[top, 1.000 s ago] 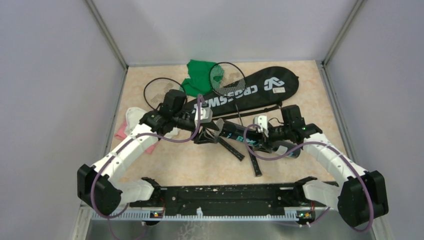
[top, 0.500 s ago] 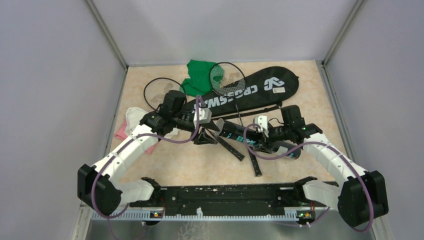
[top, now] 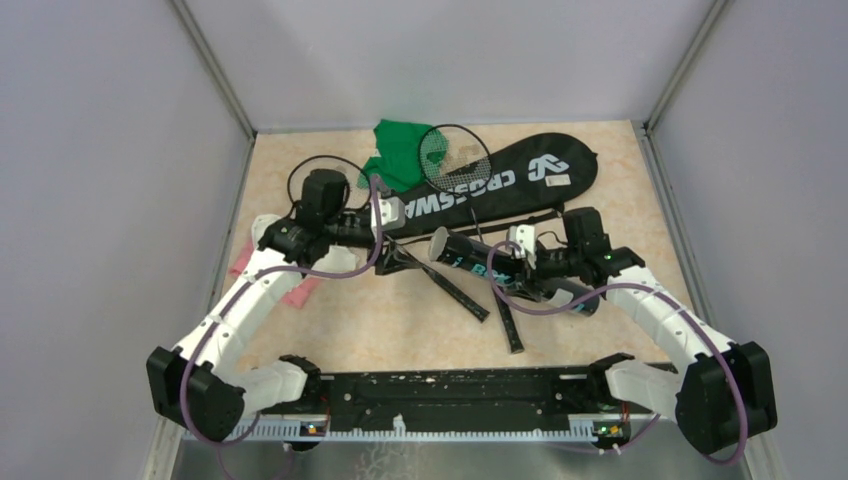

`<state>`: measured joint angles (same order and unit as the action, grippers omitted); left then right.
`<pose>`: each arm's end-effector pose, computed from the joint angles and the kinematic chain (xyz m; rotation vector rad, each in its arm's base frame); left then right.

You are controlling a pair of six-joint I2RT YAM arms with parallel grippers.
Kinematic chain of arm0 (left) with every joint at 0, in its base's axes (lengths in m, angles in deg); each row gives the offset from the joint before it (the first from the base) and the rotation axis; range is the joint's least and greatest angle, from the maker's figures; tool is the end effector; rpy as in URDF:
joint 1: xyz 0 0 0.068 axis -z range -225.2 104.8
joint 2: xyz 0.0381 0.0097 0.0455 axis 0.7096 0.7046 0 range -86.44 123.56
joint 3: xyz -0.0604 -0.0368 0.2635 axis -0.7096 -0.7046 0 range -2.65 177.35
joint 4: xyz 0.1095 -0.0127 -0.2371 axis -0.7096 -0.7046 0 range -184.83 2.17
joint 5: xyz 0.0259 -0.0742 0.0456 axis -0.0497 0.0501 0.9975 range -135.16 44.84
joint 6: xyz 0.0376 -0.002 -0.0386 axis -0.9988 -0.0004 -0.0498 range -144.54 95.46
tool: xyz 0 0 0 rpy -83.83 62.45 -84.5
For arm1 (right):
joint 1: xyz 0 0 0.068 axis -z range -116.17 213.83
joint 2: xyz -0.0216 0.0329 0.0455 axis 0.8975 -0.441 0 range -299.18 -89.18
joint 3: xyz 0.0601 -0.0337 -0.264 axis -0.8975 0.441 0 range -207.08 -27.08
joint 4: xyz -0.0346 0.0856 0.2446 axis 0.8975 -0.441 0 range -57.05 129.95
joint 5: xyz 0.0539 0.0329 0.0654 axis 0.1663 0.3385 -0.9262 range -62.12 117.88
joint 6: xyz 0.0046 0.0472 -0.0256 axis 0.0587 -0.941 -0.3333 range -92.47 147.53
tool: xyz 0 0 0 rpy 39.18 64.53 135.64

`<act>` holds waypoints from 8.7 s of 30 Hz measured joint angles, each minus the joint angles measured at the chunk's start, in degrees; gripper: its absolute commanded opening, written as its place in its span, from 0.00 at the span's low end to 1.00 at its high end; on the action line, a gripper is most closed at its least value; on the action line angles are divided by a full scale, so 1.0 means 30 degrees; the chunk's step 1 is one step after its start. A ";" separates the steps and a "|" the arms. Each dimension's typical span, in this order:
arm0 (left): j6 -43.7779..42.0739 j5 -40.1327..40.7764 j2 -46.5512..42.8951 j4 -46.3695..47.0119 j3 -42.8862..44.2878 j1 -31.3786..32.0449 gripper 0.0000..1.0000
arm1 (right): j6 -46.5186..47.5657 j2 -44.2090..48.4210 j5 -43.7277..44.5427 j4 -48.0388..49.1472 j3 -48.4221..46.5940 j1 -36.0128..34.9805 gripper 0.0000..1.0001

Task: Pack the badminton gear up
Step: Close the lid on the shuttle tube, then place the shuttle tube at the center of the board, then pick up the racket from the center of the board, then place the racket at the center of the board, then pick up the racket bag from the center of the board.

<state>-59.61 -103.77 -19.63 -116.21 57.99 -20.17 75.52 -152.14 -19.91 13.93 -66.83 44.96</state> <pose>0.2066 -0.1301 0.3370 1.4482 1.3749 -0.9829 0.1927 0.0938 0.2331 -1.4898 1.6098 0.7259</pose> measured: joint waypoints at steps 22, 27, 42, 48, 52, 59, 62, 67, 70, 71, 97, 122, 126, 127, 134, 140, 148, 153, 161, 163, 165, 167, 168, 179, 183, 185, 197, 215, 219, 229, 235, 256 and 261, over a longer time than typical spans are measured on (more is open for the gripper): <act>0.2171 0.8393 -0.0801 0.1676 0.1297 -0.1581 0.99 | -0.6834 -0.0051 0.5530 0.2769 -0.1435 0.3468 0.34; 0.2470 0.9763 -0.0780 0.2018 0.1297 -0.1581 0.99 | -0.7519 -0.0721 0.8029 0.2841 -0.1545 0.4320 0.34; 0.3665 1.0338 0.0066 0.2674 0.1122 -0.1581 0.99 | -0.2404 -0.2681 1.0637 -0.1668 -0.1188 0.6739 0.39; 0.3716 1.0338 0.0066 0.3359 0.0270 -0.1581 0.99 | -0.1384 -0.2710 1.1147 -0.1865 0.0262 0.6885 0.43; 0.3708 1.0331 0.0029 0.3490 0.0036 -0.1581 0.99 | -0.0816 -0.3198 1.1249 -0.2149 0.0510 0.6892 0.47; 0.3679 1.0346 -0.0233 0.3679 -0.0146 -0.1581 0.99 | 0.0109 -0.3694 1.1672 -0.2142 0.0787 0.6892 0.74; 0.3628 1.0411 -0.0357 0.3774 -0.0175 -0.1581 0.99 | 0.0306 -0.3694 1.1803 -0.2164 0.0787 0.6892 0.98; 0.3490 1.0579 -0.0474 0.3810 -0.0284 -0.1581 0.99 | 0.0503 -0.3672 1.1613 -0.2433 0.0780 0.6892 0.98; 0.3410 1.0812 -0.0474 0.3803 -0.0306 -0.1581 0.99 | 0.0444 -0.3555 1.1198 -0.2871 0.0648 0.6892 0.98; 0.3388 1.0870 -0.0474 0.3810 -0.0306 -0.1581 0.99 | 0.0408 -0.3468 1.1030 -0.3075 0.0525 0.6892 0.98; 0.7402 1.6859 0.1399 0.5005 -0.0306 -0.3694 0.99 | -0.8123 -0.7701 1.1030 0.1290 -0.7322 -0.3009 0.77; 0.8306 1.6152 -0.0066 0.5435 -0.0750 -0.5574 0.99 | -1.0870 -1.6109 1.2539 0.2091 -1.1788 -0.3300 0.28; 0.8298 1.6116 -0.0168 0.5457 -0.0794 -0.5588 0.99 | -1.1191 -1.6109 1.2335 0.2106 -1.1803 -0.3330 0.18; 0.8298 1.6116 -0.0189 0.5450 -0.0809 -0.5588 0.99 | -1.1344 -1.6109 1.2335 0.2098 -1.1803 -0.3330 0.15; 0.8306 1.6393 -0.0233 0.5457 -0.0860 -0.5632 0.99 | -1.2298 -1.6028 1.2327 0.2113 -1.1803 -0.3330 0.00; 0.8400 1.6917 -0.0219 0.5421 -0.0780 -0.6142 0.99 | -1.2735 -1.5030 1.1242 0.1931 -1.1781 -0.3461 0.00; 0.8779 1.7580 -0.0044 0.5085 0.0860 -0.6564 0.99 | -1.3763 -1.2109 0.9413 0.2419 -1.0834 -0.4240 0.00; 0.9158 1.7864 0.0393 0.4838 0.2186 -0.6805 0.99 | -1.3872 -1.1562 0.8801 0.2805 -0.9850 -0.5931 0.00; 0.9318 1.7864 0.0408 0.4728 0.3147 -0.6841 0.99 | -1.3894 -1.1540 0.8757 0.3111 -0.8211 -0.8990 0.00; 0.9318 1.7843 0.0408 0.4714 0.3147 -0.6841 0.99 | -1.3952 -1.1540 0.8757 0.3198 -0.8174 -0.9537 0.00; 0.9318 1.7762 0.0408 0.4714 0.3147 -0.6841 0.99 | -1.4032 -1.1540 0.8772 0.3417 -0.8174 -1.0047 0.00; 0.9318 1.7609 0.0408 0.4728 0.3140 -0.6841 0.99 | -1.4090 -1.1548 0.8772 0.3483 -0.8182 -1.0360 0.00; 0.9311 1.7442 0.0408 0.4736 0.3140 -0.6841 0.99 | -1.4105 -1.1577 0.8772 0.3519 -0.8189 -1.0462 0.00; 0.9296 1.6575 0.0342 0.4823 0.2710 -0.6856 0.99 | -1.4426 -1.3712 0.8830 0.3512 -0.9887 -1.0608 0.02; 0.9296 1.6305 -0.0109 0.4925 0.2514 -0.6856 0.99 | -1.4440 -1.4637 0.8867 0.3497 -1.0411 -1.0703 0.09; 0.9282 1.6181 -0.0430 0.4932 0.2331 -0.6856 0.99 | -1.4447 -1.4979 0.8903 0.3432 -1.0615 -1.0768 0.17; 0.9005 1.5817 -0.0801 0.4911 0.2237 -0.6856 0.99 | -1.3712 -1.4498 0.9690 0.3155 -1.1183 -1.0826 0.84; 0.9020 1.4702 -0.0896 0.5005 0.2127 -0.6856 0.99 | -1.5118 -0.8349 1.0338 0.5013 -0.8357 -0.0503 0.77; 0.9107 1.4192 -0.0896 0.5100 0.1865 -0.6856 0.99 | -1.7165 -0.8211 1.0083 0.6186 -0.6841 0.3155 0.76; 0.9216 1.3355 -0.0889 0.5195 0.1734 -0.6856 0.99 | -2.1682 -0.9581 0.9143 0.9020 -0.5493 0.8218 0.74; 0.9216 1.3085 -0.0889 0.5326 0.1617 -0.6856 0.99 | -2.2943 -1.2123 0.9194 0.9369 -0.5523 0.9056 0.71; 0.9245 1.2611 -0.0517 0.5457 0.1566 -0.6856 0.99 | -2.6192 -1.6364 0.8415 1.2910 -0.7315 0.9049 0.42; 0.9245 1.2582 -0.0466 0.5457 0.1566 -0.6856 0.99 | -2.6753 -1.6793 0.8648 1.3347 -0.7431 0.9049 0.15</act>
<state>-31.88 -66.02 -21.03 -99.84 62.69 -40.73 -4.74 -202.52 6.04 53.97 -89.12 72.11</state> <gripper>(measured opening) 0.988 0.241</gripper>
